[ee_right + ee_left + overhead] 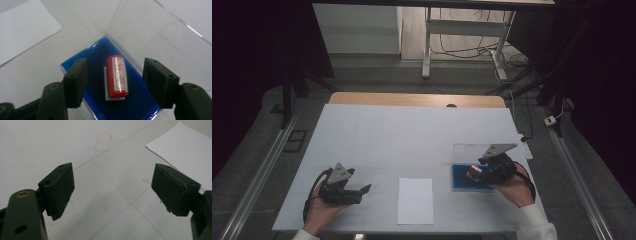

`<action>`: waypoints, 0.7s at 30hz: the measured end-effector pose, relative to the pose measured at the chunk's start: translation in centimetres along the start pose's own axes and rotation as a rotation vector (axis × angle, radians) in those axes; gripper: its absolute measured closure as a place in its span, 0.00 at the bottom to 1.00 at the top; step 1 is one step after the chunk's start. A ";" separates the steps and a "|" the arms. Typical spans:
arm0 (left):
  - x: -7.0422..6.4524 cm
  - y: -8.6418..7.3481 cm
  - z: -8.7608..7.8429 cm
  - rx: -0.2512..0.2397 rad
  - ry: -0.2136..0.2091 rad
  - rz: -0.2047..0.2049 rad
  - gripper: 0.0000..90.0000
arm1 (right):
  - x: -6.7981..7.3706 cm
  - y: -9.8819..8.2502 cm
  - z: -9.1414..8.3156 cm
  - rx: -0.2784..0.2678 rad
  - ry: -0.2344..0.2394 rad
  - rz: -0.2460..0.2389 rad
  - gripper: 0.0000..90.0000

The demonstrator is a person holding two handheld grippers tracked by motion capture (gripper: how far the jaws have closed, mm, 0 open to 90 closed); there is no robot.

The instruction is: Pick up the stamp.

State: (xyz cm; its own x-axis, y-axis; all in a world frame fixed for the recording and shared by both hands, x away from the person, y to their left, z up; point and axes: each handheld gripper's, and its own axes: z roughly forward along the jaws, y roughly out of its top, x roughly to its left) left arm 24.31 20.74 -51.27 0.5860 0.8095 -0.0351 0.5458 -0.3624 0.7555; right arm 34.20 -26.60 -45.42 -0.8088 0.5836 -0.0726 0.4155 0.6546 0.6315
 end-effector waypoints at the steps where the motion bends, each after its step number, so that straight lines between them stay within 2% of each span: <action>1: 0.0 0.0 0.0 0.000 -0.002 0.001 0.21 | 0.0 0.0 0.1 0.004 0.002 0.003 0.43; 4: 0.0 0.0 0.1 0.003 -0.004 0.001 0.21 | -0.2 -0.1 0.5 0.006 0.005 -0.005 0.49; 12: 0.0 -0.1 0.1 0.006 -0.006 0.000 0.21 | -0.2 0.0 1.2 0.028 0.004 -0.017 0.57; 21: 0.0 -0.1 0.2 0.008 -0.006 0.002 0.22 | -0.3 -0.1 1.1 0.026 0.006 -0.028 0.76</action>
State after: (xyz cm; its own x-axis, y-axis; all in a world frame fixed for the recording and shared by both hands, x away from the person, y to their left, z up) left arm 24.36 20.72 -51.44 0.5909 0.8059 -0.0377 0.5492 -0.3676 0.7505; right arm 34.87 -26.35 -46.32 -0.8224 0.5625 -0.0854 0.4035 0.6824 0.6095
